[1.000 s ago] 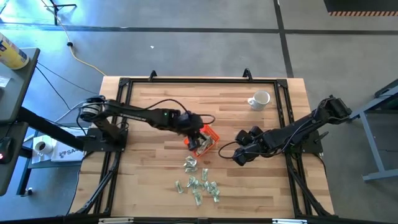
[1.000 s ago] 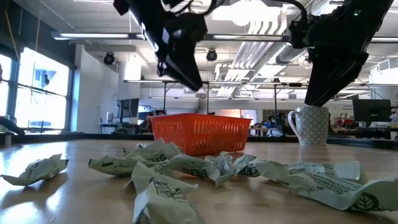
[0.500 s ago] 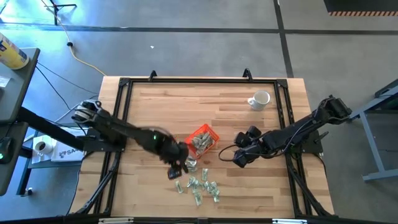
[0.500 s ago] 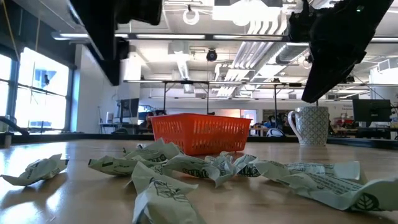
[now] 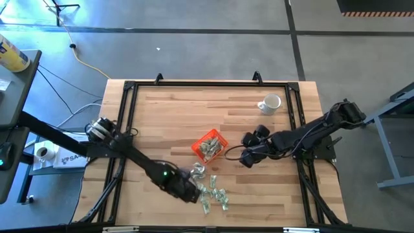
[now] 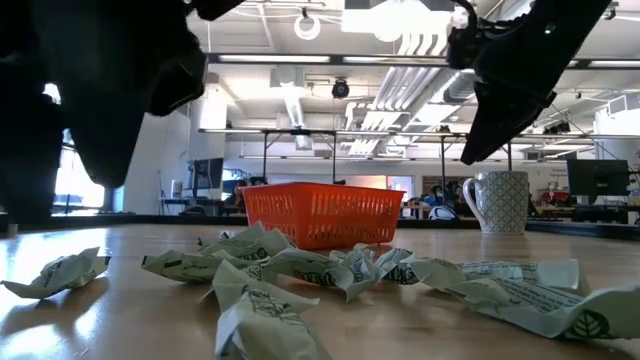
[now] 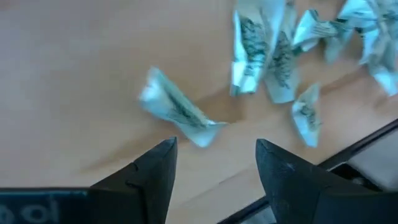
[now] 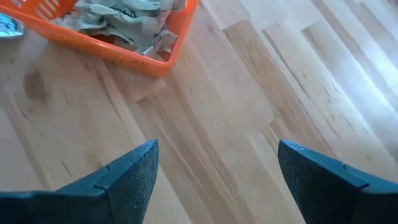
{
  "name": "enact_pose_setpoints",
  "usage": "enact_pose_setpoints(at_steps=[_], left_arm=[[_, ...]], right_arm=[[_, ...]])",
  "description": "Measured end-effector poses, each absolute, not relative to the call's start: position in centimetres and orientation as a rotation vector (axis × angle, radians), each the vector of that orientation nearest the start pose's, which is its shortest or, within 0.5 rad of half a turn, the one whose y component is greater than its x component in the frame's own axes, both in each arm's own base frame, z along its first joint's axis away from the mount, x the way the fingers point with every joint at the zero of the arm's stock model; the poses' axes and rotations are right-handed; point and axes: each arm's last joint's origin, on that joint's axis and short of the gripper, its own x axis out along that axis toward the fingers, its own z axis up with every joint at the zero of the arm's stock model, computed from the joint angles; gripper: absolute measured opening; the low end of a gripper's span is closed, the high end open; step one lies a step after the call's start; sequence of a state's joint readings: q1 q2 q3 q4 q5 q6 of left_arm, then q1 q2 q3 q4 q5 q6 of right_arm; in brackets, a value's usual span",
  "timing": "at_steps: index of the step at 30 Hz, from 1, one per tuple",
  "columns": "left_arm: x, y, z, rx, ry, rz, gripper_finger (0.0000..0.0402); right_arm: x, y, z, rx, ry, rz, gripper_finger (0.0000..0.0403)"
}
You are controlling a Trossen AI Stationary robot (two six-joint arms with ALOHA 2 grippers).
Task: Pick and place Stevia / Truvia into bins
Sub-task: Put the stevia packet into the orange bin
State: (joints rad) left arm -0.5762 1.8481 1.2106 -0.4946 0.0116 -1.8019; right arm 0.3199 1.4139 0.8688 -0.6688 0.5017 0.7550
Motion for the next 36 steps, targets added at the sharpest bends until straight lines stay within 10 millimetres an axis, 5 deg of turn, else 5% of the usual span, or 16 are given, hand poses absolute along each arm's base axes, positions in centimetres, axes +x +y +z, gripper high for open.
enact_pose_setpoints(at_steps=[12, 20, 28, 36], left_arm=[[32.5, -21.1, 15.2, -1.211, 1.122, 0.898, 0.0237], [31.3, -18.9, 13.8, -0.897, 1.207, 1.144, 0.0189], [31.4, -16.4, 13.1, -0.687, 1.335, 1.071, 0.0112], [31.4, -16.0, 16.6, -0.775, 1.316, 1.044, 0.0074]], right_arm=[[24.4, 6.4, 20.1, 0.146, 0.976, -0.539, 0.0319], [24.4, 6.4, 20.1, 0.147, 0.977, -0.538, 0.0319], [24.4, 6.4, 20.1, 0.162, 0.973, -0.547, 0.0318], [24.4, 6.5, 20.1, 0.187, 0.969, -0.555, 0.0318]])
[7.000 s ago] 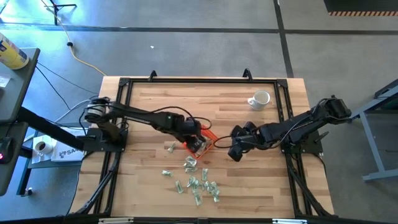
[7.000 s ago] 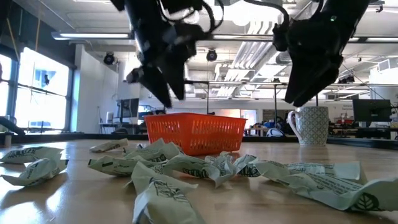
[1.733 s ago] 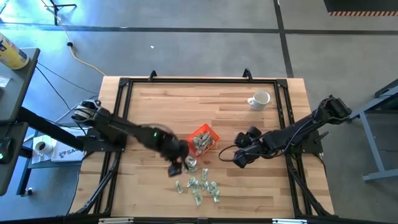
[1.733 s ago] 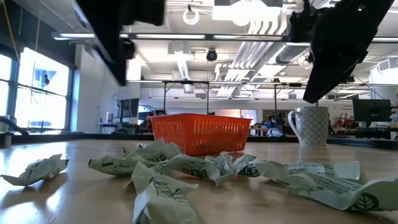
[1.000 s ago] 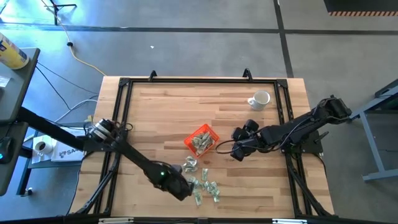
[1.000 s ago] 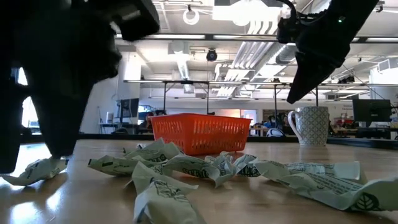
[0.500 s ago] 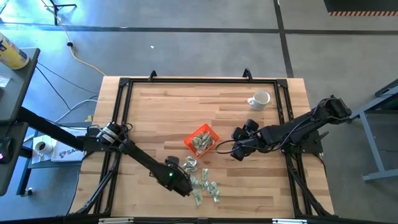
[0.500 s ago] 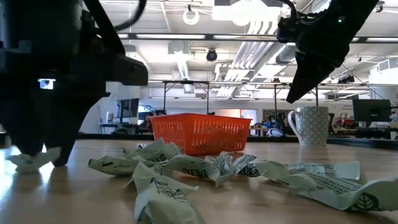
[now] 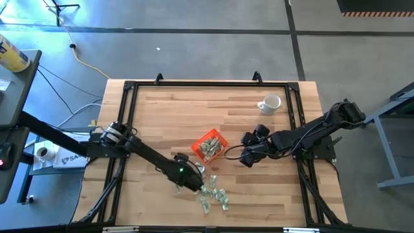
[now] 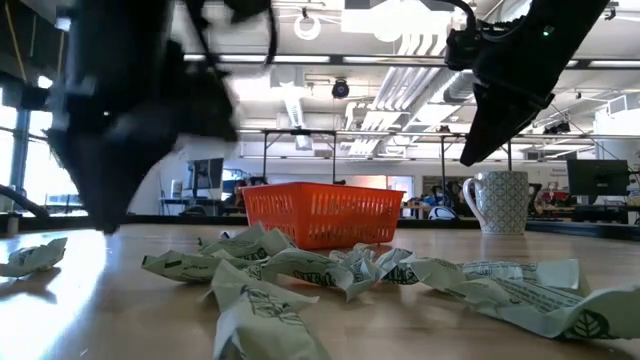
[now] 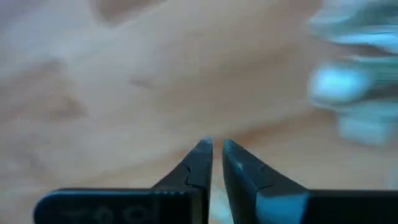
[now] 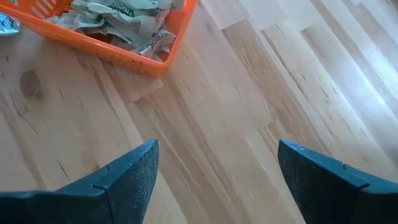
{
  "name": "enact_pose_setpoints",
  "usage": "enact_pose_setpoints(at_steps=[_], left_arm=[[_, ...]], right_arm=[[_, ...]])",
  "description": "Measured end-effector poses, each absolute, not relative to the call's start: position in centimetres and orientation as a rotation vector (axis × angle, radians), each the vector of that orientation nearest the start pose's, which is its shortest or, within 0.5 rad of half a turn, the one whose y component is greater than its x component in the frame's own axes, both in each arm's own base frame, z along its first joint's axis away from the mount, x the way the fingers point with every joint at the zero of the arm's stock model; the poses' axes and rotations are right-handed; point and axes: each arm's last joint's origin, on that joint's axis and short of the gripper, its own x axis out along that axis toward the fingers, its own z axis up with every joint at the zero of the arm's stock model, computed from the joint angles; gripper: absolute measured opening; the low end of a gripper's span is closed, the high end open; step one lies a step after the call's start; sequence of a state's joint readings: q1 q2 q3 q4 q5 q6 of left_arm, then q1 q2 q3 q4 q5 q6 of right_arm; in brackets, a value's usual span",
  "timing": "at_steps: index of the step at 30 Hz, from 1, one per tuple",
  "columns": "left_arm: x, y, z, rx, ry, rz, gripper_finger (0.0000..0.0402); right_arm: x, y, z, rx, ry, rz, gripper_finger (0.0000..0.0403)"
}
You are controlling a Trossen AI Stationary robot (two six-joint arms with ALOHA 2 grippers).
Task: Pick and place Stevia / Truvia into bins
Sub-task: Put the stevia packet into the orange bin
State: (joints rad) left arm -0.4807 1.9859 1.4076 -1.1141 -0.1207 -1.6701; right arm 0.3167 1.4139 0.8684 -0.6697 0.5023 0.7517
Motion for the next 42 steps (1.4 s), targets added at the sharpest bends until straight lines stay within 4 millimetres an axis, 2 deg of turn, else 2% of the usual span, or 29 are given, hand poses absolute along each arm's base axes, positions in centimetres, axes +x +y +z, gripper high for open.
enact_pose_setpoints(at_steps=[2, 4, 9, 14, 18, 21, 24, 30, 35, 38, 40, 42], left_arm=[[31.3, -17.1, 17.5, -0.862, 1.271, 1.045, 0.0088], [30.9, -18.2, 17.5, -0.931, 1.256, 1.068, 0.0112], [30.1, -20.4, 17.3, -1.113, 1.163, 1.129, 0.0193], [29.7, -20.8, 17.2, -1.156, 1.111, 1.194, 0.0261], [30.1, -20.8, 16.1, -1.150, 1.114, 1.217, 0.0275], [30.4, -21.2, 14.9, -1.149, 1.135, 1.222, 0.0260], [30.6, -21.4, 14.2, -1.147, 1.181, 1.218, 0.0228], [30.5, -21.2, 14.3, -1.087, 1.202, 1.183, 0.0120], [30.8, -20.3, 14.3, -0.974, 1.239, 1.133, 0.0029], [31.1, -18.9, 14.8, -0.884, 1.257, 1.136, 0.0024], [31.2, -17.1, 15.3, -0.783, 1.244, 1.179, 0.0029], [32.0, -15.6, 17.2, -0.768, 1.196, 1.145, 0.0041]], right_arm=[[24.3, 6.6, 20.1, 0.190, 0.964, -0.561, 0.0318], [24.3, 6.6, 20.1, 0.188, 0.955, -0.567, 0.0318], [24.4, 6.6, 20.2, 0.169, 0.938, -0.583, 0.0318], [24.5, 6.4, 20.2, 0.139, 0.934, -0.578, 0.0318], [24.7, 6.1, 20.3, 0.121, 0.938, -0.565, 0.0318], [24.7, 6.0, 20.3, 0.116, 0.942, -0.561, 0.0318], [24.7, 5.9, 20.2, 0.116, 0.947, -0.562, 0.0318], [24.7, 5.9, 20.2, 0.095, 0.954, -0.552, 0.0318], [24.7, 5.9, 20.2, 0.093, 0.954, -0.552, 0.0318], [24.7, 5.9, 20.2, 0.093, 0.955, -0.551, 0.0318], [24.6, 6.2, 20.2, 0.087, 0.958, -0.538, 0.0318], [24.2, 7.0, 20.4, 0.074, 0.951, -0.520, 0.0318]])
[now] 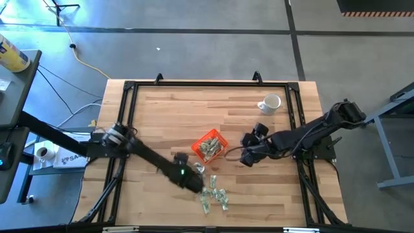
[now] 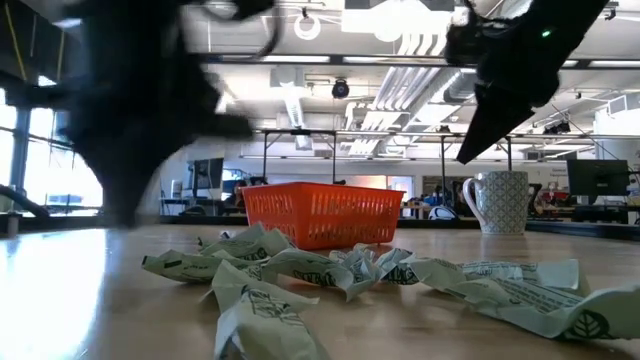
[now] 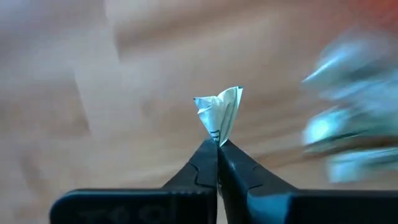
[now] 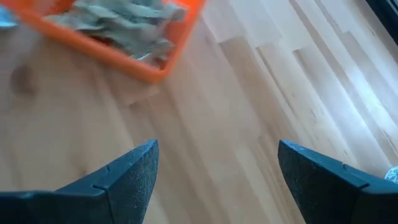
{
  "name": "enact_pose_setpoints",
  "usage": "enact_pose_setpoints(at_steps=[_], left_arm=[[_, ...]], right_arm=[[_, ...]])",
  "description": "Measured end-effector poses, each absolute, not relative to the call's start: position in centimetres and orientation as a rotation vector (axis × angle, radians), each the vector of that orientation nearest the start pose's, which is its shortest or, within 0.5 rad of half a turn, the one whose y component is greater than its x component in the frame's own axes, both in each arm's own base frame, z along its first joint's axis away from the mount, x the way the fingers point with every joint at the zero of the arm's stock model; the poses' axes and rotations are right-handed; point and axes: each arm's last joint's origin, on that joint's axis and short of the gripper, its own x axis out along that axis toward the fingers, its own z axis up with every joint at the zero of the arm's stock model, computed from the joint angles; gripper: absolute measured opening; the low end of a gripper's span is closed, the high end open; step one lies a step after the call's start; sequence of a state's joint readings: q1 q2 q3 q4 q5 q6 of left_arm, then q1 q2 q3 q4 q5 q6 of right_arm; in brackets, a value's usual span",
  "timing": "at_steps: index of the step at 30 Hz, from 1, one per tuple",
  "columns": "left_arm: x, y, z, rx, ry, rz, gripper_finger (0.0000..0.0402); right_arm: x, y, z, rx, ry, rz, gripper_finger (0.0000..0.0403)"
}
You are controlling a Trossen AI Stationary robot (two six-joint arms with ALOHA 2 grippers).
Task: Pick and place Stevia / Truvia into bins
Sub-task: Put the stevia packet into the orange bin
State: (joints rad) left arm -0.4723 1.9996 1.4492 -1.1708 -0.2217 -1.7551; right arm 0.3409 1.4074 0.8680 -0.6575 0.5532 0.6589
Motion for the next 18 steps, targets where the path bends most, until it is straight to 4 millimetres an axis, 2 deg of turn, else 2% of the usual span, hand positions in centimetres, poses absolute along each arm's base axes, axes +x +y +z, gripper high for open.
enact_pose_setpoints(at_steps=[3, 6, 9, 11, 14, 18], left_arm=[[32.5, -13.5, 20.4, -0.690, 1.132, 1.040, 0.0040], [34.4, -11.5, 22.2, -0.627, 1.048, 0.873, 0.0025], [36.4, -8.7, 22.8, -0.587, 1.000, 0.763, 0.0025], [37.4, -6.9, 22.1, -0.536, 1.010, 0.750, 0.0031], [38.2, -4.6, 21.3, -0.566, 1.021, 0.774, 0.0083], [38.2, -3.1, 21.5, -0.650, 1.085, 0.719, 0.0185]], right_arm=[[23.4, 8.3, 20.7, 0.073, 0.924, -0.520, 0.0318], [22.4, 9.2, 20.8, 0.084, 0.911, -0.549, 0.0318], [21.3, 9.8, 20.7, 0.110, 0.929, -0.590, 0.0318], [20.8, 10.1, 20.6, 0.136, 0.934, -0.610, 0.0318], [20.5, 10.5, 20.5, 0.182, 0.937, -0.624, 0.0318], [20.3, 10.9, 20.5, 0.247, 0.931, -0.628, 0.0318]])
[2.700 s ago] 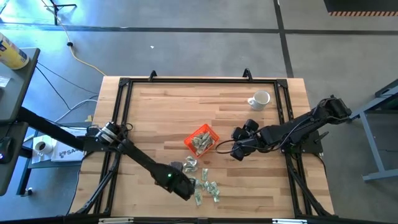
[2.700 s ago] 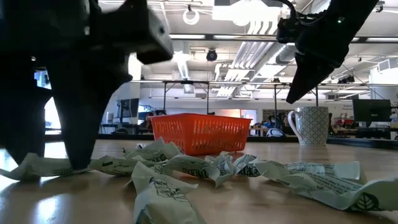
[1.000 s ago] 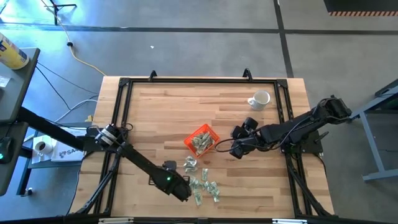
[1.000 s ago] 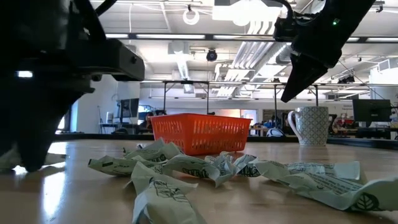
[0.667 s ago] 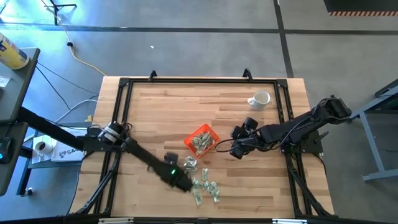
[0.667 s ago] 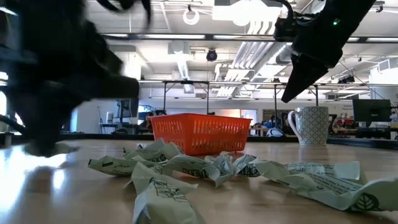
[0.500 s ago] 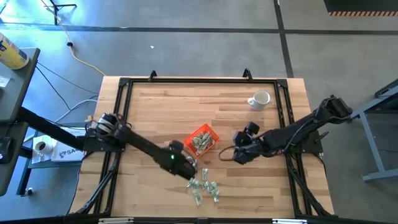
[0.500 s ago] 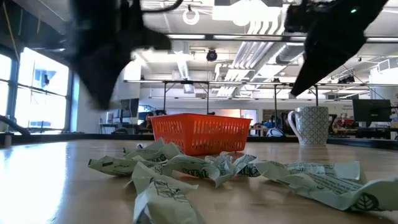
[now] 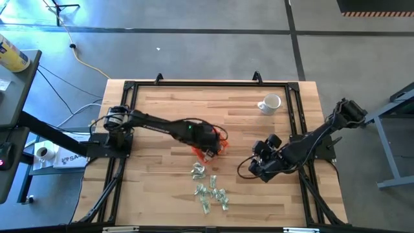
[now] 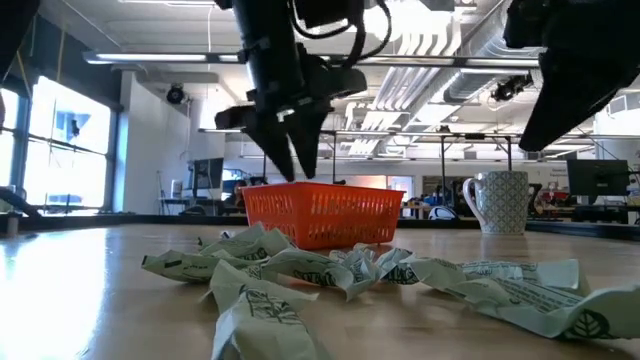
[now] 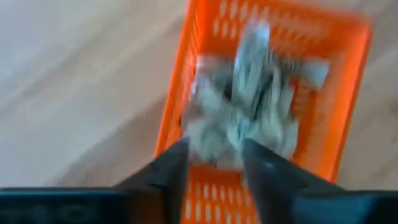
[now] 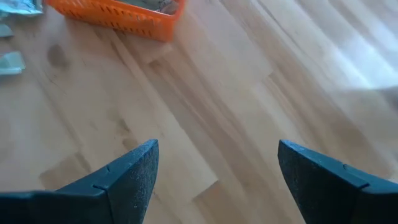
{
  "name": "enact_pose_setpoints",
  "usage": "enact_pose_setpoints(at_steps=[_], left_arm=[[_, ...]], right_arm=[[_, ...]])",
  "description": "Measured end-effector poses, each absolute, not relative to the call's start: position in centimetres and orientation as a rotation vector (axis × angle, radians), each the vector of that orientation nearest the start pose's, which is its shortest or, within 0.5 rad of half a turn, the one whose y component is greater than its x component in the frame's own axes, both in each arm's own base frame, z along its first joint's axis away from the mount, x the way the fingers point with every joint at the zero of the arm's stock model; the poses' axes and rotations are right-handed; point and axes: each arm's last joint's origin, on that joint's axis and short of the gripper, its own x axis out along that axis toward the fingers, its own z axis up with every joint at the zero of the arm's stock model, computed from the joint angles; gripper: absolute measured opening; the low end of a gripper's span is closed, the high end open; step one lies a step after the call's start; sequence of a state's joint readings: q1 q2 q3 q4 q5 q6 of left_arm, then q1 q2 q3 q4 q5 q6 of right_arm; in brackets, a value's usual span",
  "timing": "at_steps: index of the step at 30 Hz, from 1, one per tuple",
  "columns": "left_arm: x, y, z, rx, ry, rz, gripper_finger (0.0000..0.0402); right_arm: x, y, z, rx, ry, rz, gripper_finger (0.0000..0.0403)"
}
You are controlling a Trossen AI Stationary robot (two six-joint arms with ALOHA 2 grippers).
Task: Pick and place Stevia / Truvia into bins
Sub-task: Put the stevia packet into the orange bin
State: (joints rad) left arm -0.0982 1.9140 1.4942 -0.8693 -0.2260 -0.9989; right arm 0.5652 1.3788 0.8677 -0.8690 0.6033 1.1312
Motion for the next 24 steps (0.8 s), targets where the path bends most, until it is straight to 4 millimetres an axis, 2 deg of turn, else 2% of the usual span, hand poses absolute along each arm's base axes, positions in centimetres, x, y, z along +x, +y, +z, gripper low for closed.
enact_pose_setpoints(at_steps=[4, 7, 9, 14, 19, 21, 24], left_arm=[[37.3, -4.4, 22.8, -0.632, 1.170, 0.564, 0.0271], [36.1, -7.3, 23.4, -0.517, 1.225, 0.478, 0.0309], [35.1, -9.5, 23.5, -0.449, 1.266, 0.437, 0.0319], [32.3, -13.9, 23.2, -0.387, 1.329, 0.479, 0.0311], [29.2, -16.4, 20.7, -0.437, 1.393, 0.621, 0.0286], [27.9, -17.0, 19.4, -0.454, 1.417, 0.653, 0.0278], [26.3, -17.4, 18.2, -0.486, 1.387, 0.614, 0.0268]], right_arm=[[20.5, 11.2, 20.5, 0.271, 0.921, -0.610, 0.0318], [21.5, 11.6, 20.4, 0.254, 0.907, -0.528, 0.0318], [22.4, 12.0, 20.1, 0.222, 0.925, -0.422, 0.0319], [24.3, 13.3, 18.7, 0.150, 1.002, -0.141, 0.0319], [25.7, 14.7, 18.0, 0.216, 0.987, 0.078, 0.0319], [26.4, 15.3, 17.6, 0.271, 0.988, 0.122, 0.0319], [28.1, 16.4, 17.4, 0.397, 1.027, 0.056, 0.0319]])
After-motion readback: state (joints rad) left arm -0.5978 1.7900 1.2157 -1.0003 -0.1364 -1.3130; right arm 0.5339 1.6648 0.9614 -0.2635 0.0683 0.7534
